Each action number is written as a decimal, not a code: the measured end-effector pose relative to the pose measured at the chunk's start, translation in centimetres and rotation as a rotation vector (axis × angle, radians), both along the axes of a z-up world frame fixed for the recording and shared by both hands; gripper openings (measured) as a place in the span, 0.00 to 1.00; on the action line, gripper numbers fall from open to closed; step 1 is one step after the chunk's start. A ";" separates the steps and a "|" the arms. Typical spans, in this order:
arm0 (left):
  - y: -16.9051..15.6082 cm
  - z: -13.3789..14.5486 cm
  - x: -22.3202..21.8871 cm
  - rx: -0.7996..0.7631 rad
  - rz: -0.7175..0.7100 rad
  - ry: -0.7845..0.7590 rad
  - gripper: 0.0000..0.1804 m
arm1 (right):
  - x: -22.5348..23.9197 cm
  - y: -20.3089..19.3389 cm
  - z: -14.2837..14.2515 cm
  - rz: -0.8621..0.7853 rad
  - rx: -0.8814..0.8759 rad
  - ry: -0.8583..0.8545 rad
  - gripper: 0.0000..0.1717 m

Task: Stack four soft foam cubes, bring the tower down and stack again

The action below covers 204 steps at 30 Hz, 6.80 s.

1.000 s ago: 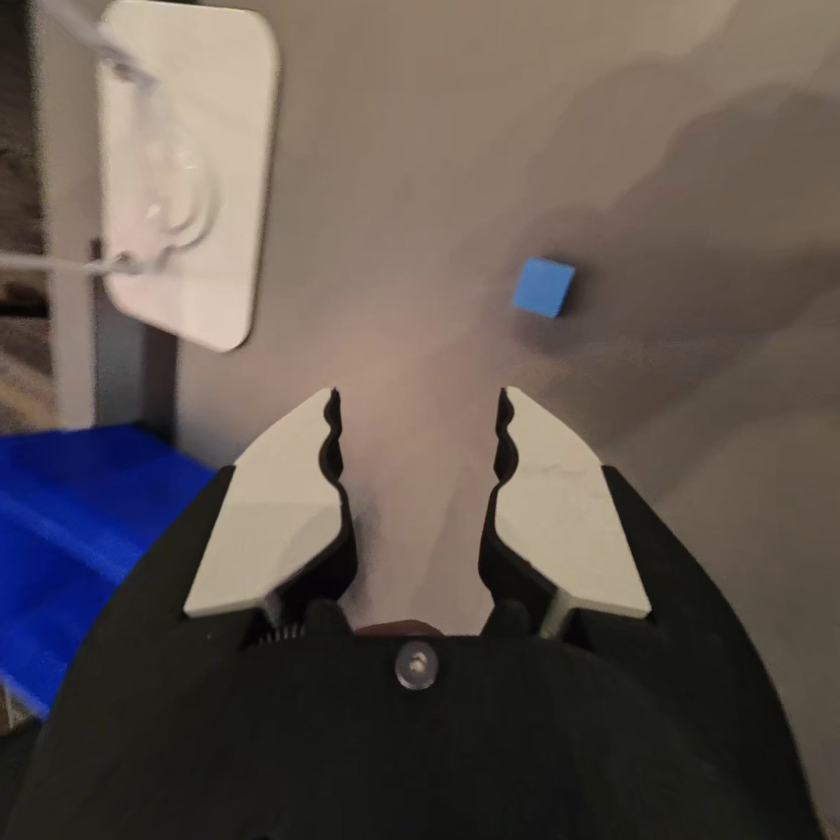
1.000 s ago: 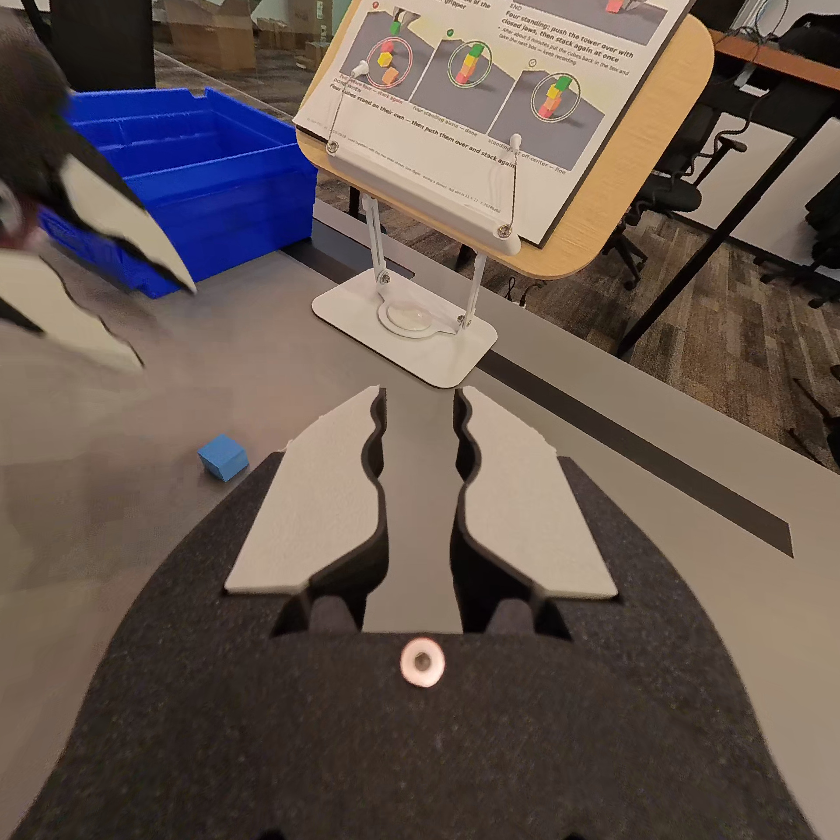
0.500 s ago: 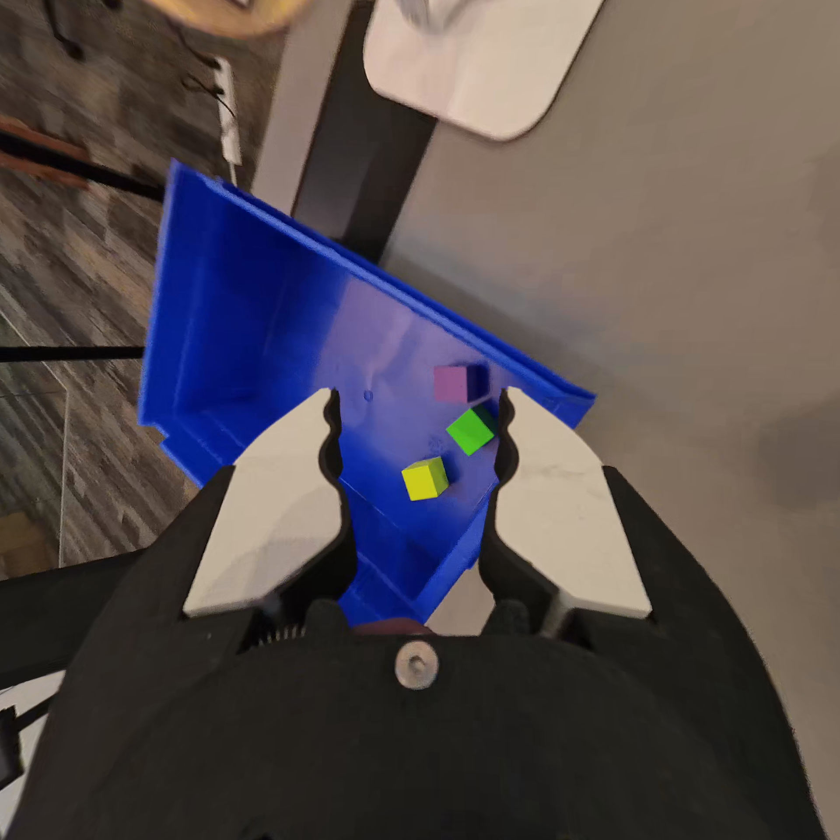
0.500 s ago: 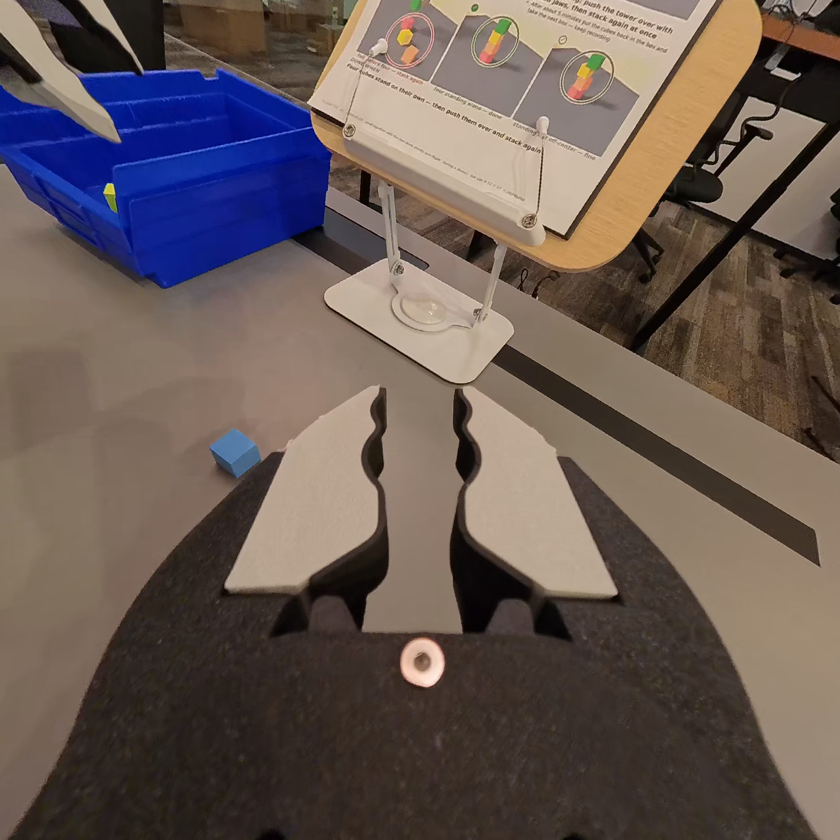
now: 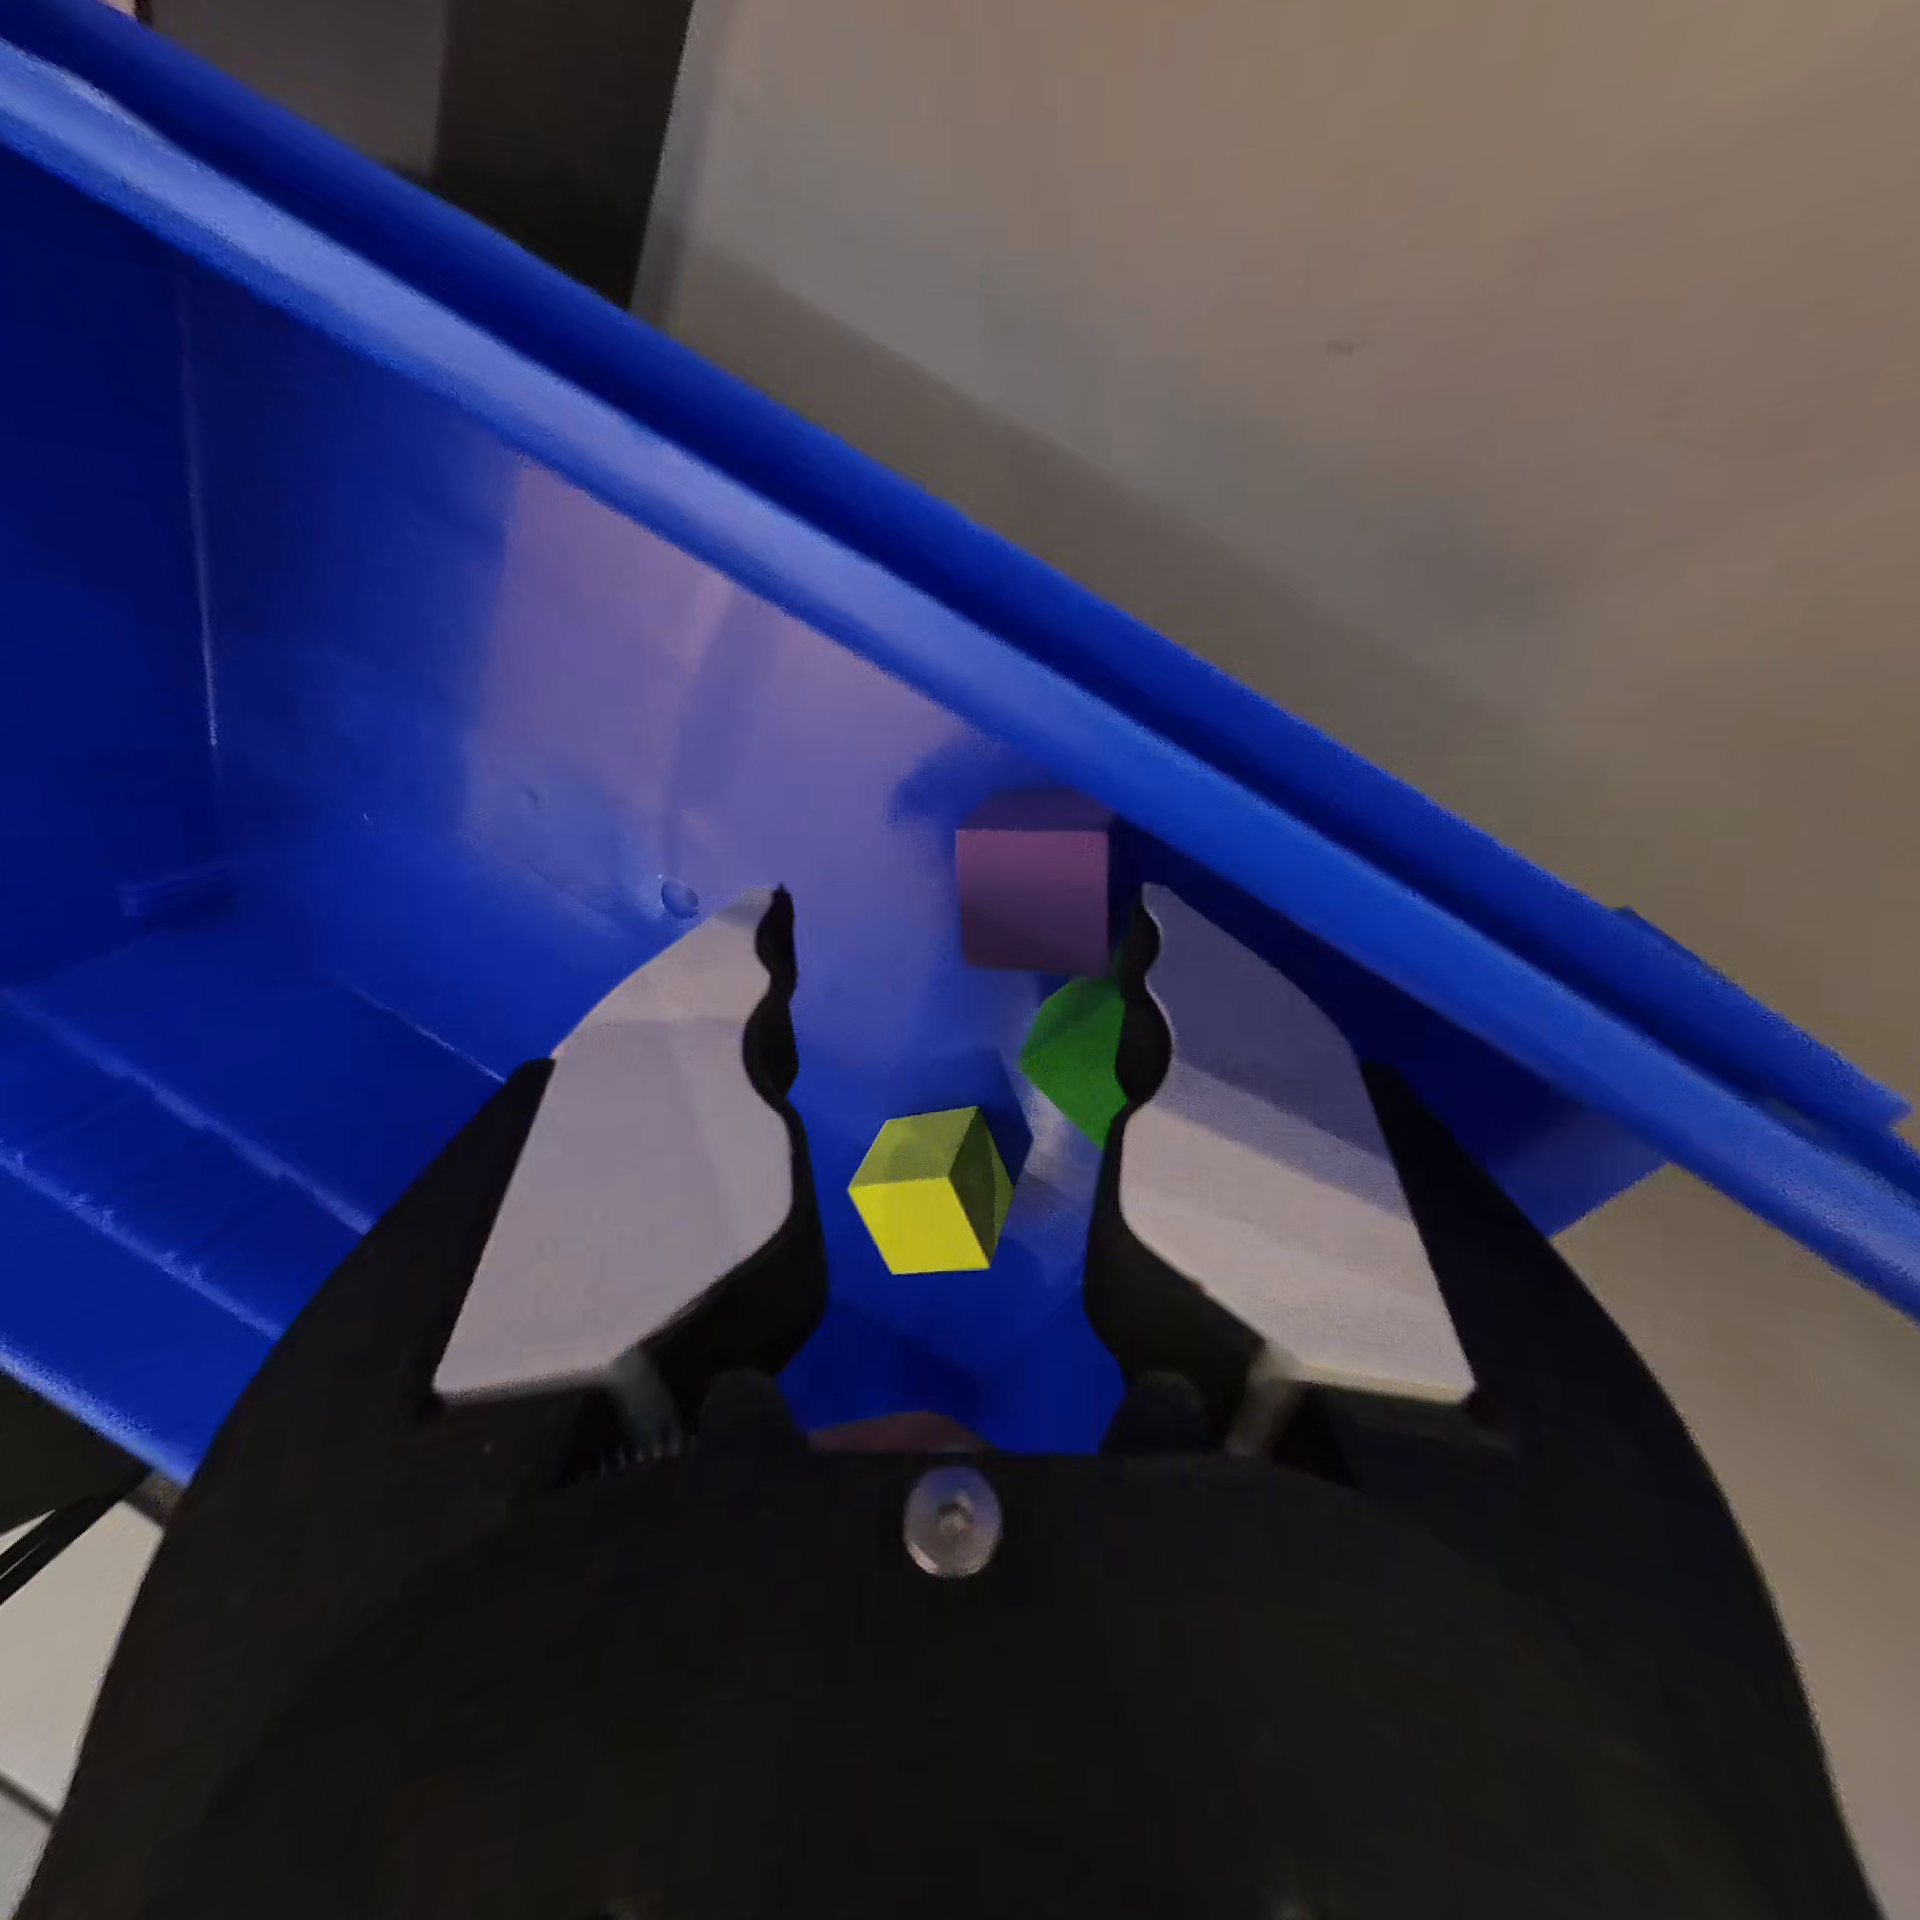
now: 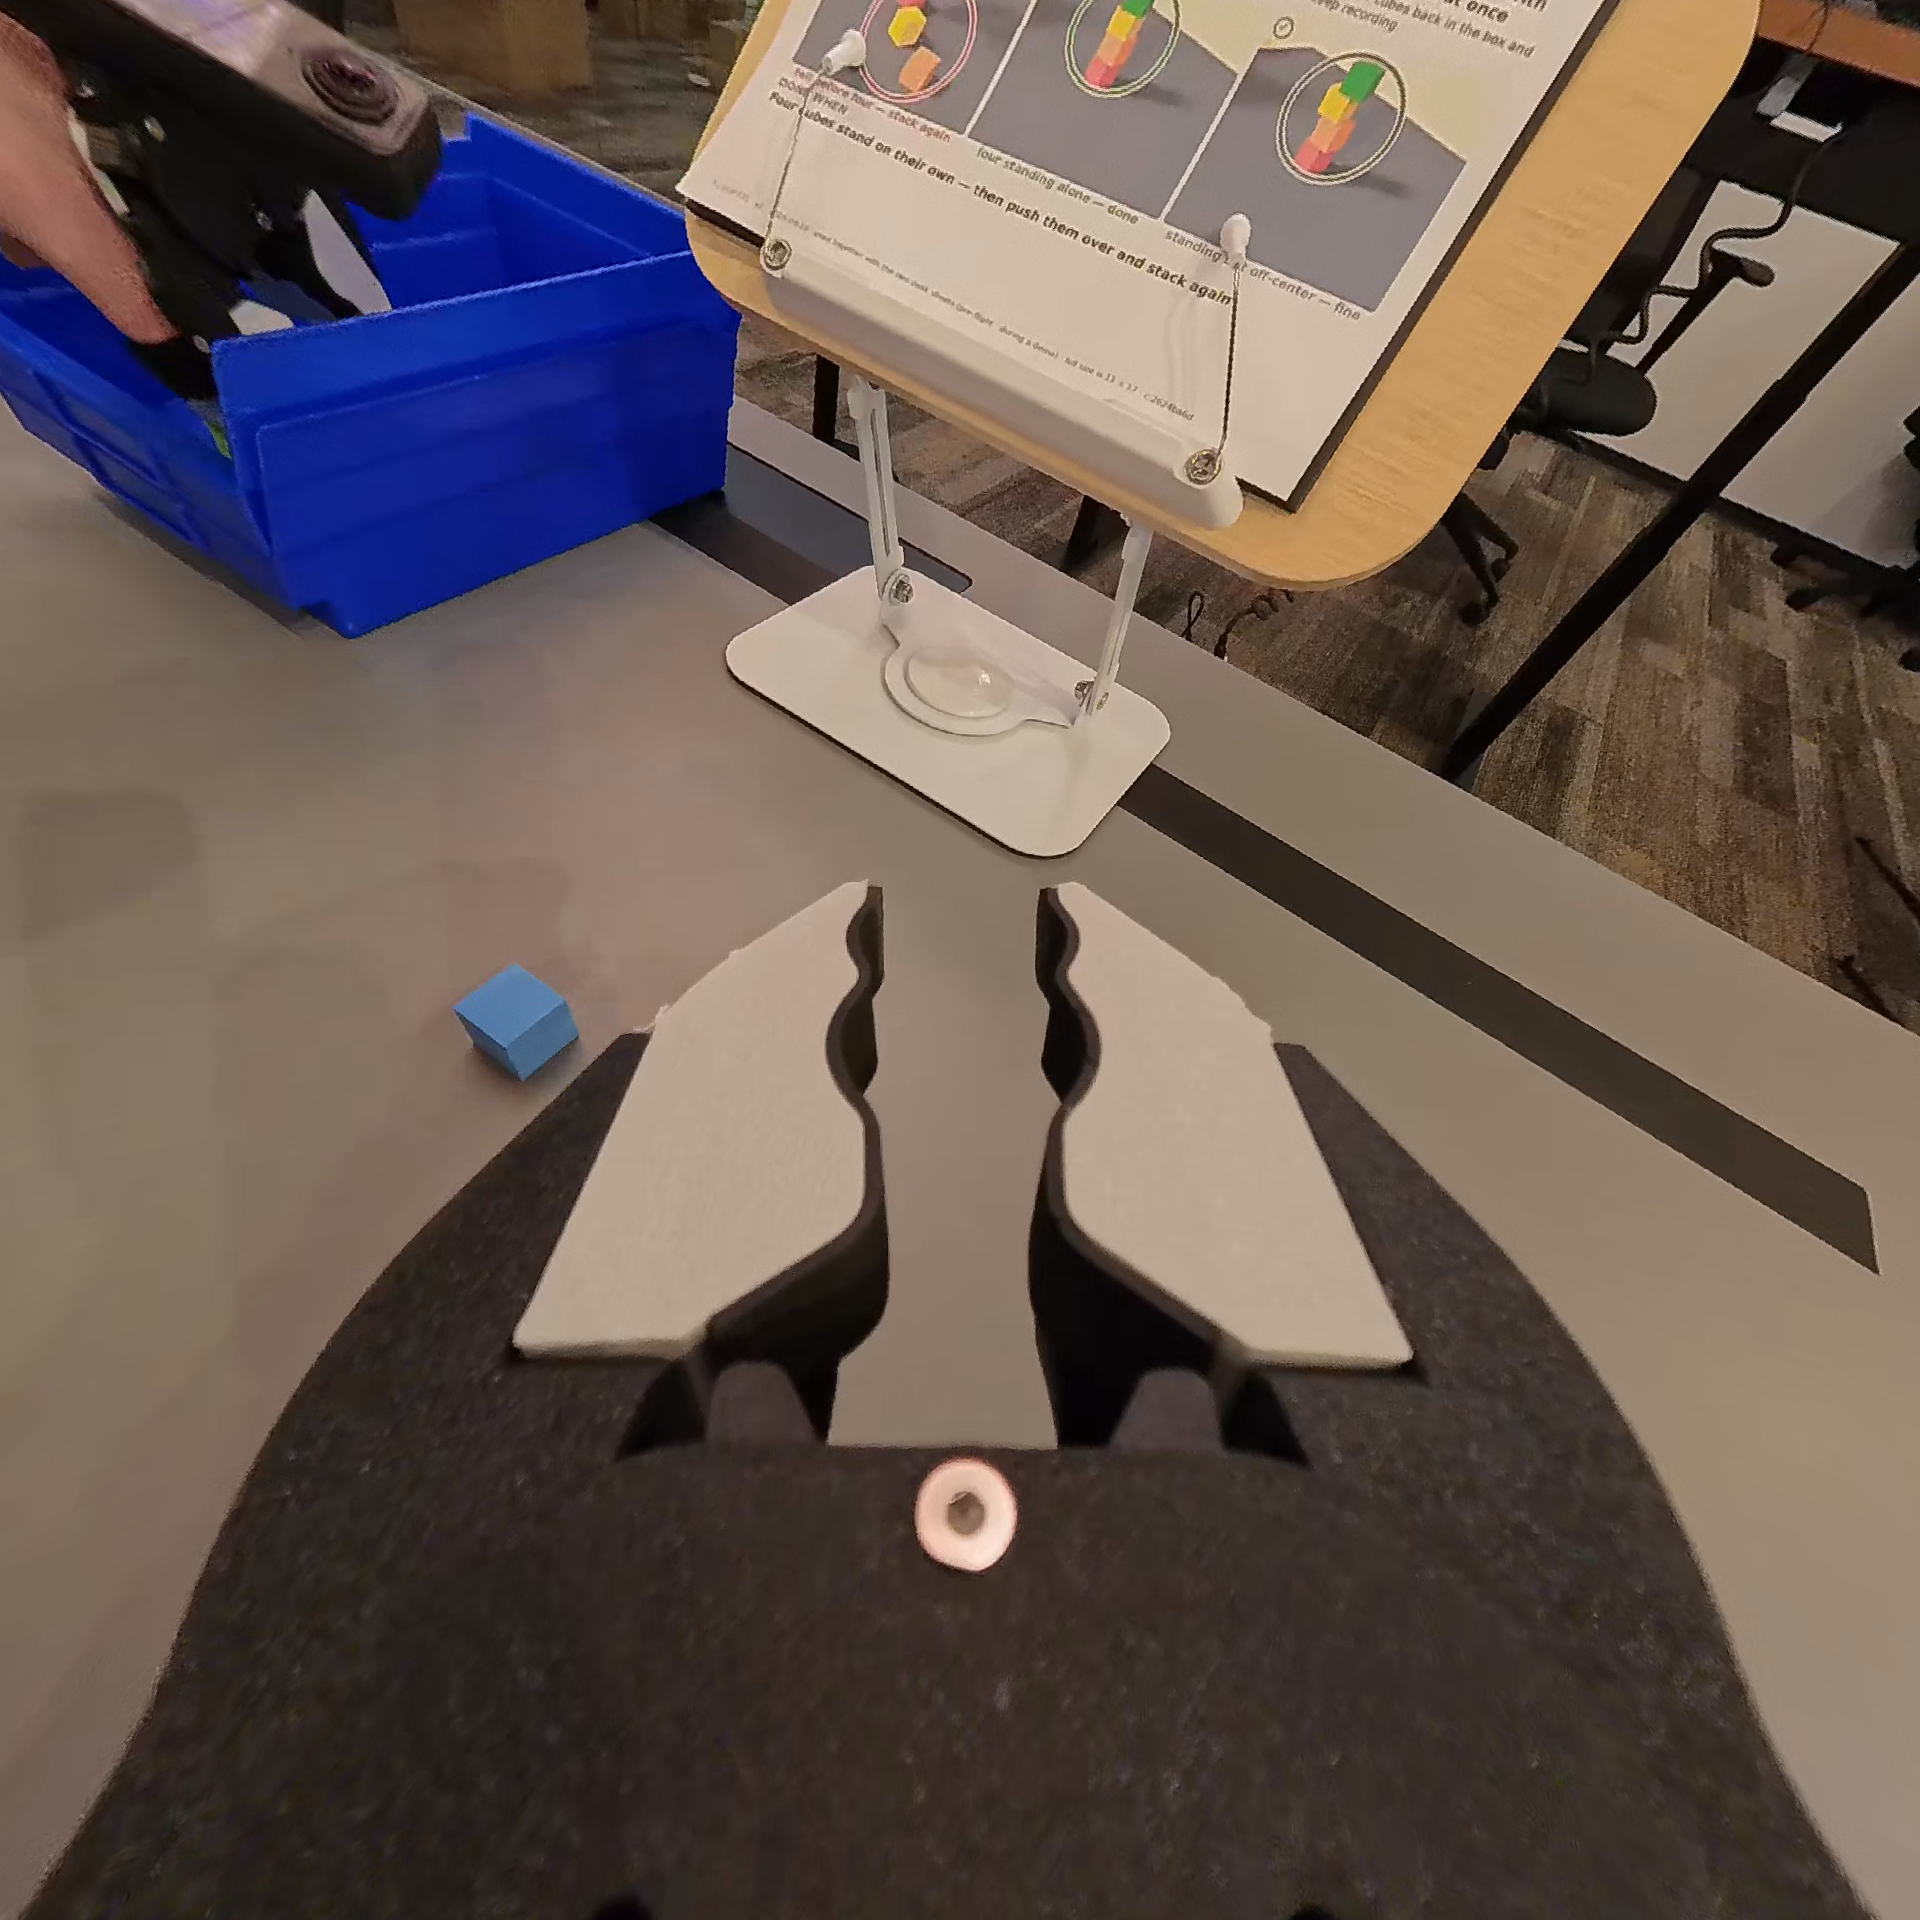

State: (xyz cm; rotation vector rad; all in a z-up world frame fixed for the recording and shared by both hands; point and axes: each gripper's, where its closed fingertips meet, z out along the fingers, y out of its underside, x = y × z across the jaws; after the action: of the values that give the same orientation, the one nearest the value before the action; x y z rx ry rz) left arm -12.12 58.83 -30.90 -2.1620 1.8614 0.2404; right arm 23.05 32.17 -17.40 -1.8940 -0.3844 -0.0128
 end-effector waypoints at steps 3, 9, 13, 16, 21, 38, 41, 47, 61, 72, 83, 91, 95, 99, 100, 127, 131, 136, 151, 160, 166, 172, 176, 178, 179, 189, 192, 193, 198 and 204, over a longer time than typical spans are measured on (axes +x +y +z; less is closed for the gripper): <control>-0.4 -0.9 0.7 -0.058 0.012 -0.039 0.22 | 0.2 0.0 0.0 -0.002 0.001 0.001 0.16; -0.1 -0.2 0.3 -0.023 0.025 -0.045 0.16 | 0.4 0.0 0.0 -0.006 0.002 0.005 0.16; -0.3 3.0 0.1 0.024 0.048 -0.106 0.16 | 0.3 -0.1 0.2 -0.003 0.005 0.008 0.16; -1.2 6.5 0.0 0.089 0.061 -0.133 0.16 | 0.2 -0.1 0.4 0.000 0.008 0.008 0.16; -4.9 11.9 1.7 0.193 -0.004 -0.153 0.16 | 0.0 -0.2 0.7 0.005 0.015 0.016 0.16; -20.2 10.4 17.2 0.089 -0.389 -0.149 0.16 | 0.5 -1.1 3.1 -0.001 0.070 0.020 0.16; -21.8 8.8 18.6 0.033 -0.421 -0.133 0.16 | 0.8 -1.2 3.3 -0.003 0.076 0.026 0.16; -23.9 6.2 20.4 -0.036 -0.463 -0.101 0.16 | 0.9 -1.3 3.5 -0.001 0.081 0.032 0.16; -24.6 1.0 21.8 -0.126 -0.490 0.011 0.16 | 0.9 -1.3 3.6 0.005 0.085 0.042 0.16; -24.4 -1.3 21.4 -0.164 -0.498 0.040 0.16 | 1.1 -1.3 3.4 0.003 0.080 0.046 0.16; -24.5 -1.2 21.3 -0.163 -0.507 0.038 0.16 | 1.2 -1.3 3.5 0.001 0.082 0.047 0.16; -24.6 -1.3 21.2 -0.147 -0.515 0.050 0.16 | 1.0 -1.3 3.5 0.004 0.081 0.046 0.16; -24.8 -1.4 21.3 -0.162 -0.513 0.043 0.16 | 1.1 -1.3 3.6 0.002 0.084 0.046 0.16; -24.8 -1.4 21.2 -0.159 -0.513 0.044 0.16 | 1.2 -1.4 3.7 0.000 0.085 0.048 0.16; -24.8 -1.4 21.2 -0.159 -0.514 0.044 0.16 | 1.2 -1.4 3.7 0.000 0.085 0.048 0.16; -24.0 3.4 19.6 -0.153 -0.453 -0.123 0.38 | 1.4 -1.4 3.7 -0.003 0.082 0.051 0.16; -22.8 6.4 17.7 -0.084 -0.417 -0.165 0.38 | 1.3 -1.3 3.5 -0.001 0.077 0.049 0.16; -18.5 9.8 12.6 0.004 -0.283 -0.218 0.34 | 1.1 -1.3 3.4 0.003 0.074 0.053 0.16; -5.9 8.4 -3.1 0.082 -0.011 -0.058 0.30 | -0.6 -0.5 1.8 0.035 0.031 0.040 0.16; -3.0 3.4 -5.7 0.017 0.084 0.042 0.26 | -1.6 0.0 0.3 0.056 -0.004 0.037 0.16; -0.1 2.1 -6.5 -0.002 0.248 0.008 0.23 | -1.7 0.3 -0.4 0.058 -0.021 0.035 0.16; 0.3 0.0 -7.5 -0.084 0.338 0.026 0.22 | -1.3 0.3 -0.8 0.051 -0.029 0.041 0.16; 0.3 -0.4 -7.6 -0.097 0.347 0.035 0.15 | -1.2 0.4 -0.9 0.050 -0.030 0.041 0.16; 0.3 -0.4 -7.6 -0.094 0.351 0.041 0.15 | -1.2 0.4 -0.9 0.049 -0.032 0.035 0.16; 0.3 -0.4 -7.6 -0.090 0.347 0.046 0.15 | -1.3 0.4 -1.0 0.050 -0.032 0.034 0.16; -0.1 1.8 -6.6 -0.025 0.317 -0.088 0.15 | -1.7 0.3 -0.7 0.060 -0.027 0.033 0.16; -0.9 3.7 -5.8 0.014 0.291 -0.156 0.14 | -1.8 0.3 -0.7 0.065 -0.027 0.033 0.16; -1.2 4.5 -5.5 0.036 0.278 -0.179 0.14 | -1.9 0.3 -0.7 0.067 -0.026 0.033 0.16; -4.6 8.9 -2.8 0.103 0.175 -0.314 0.14 | -2.7 0.2 -0.4 0.093 -0.014 0.030 0.16; -11.6 13.6 3.5 0.088 -0.017 -0.530 0.14 | -5.8 -0.5 0.5 0.215 0.033 -0.004 0.17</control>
State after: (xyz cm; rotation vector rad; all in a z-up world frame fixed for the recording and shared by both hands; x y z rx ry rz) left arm -8.64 47.27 -17.35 -1.9075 1.5315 -0.2322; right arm 17.28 31.71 -16.87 -1.8117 -0.5858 0.1196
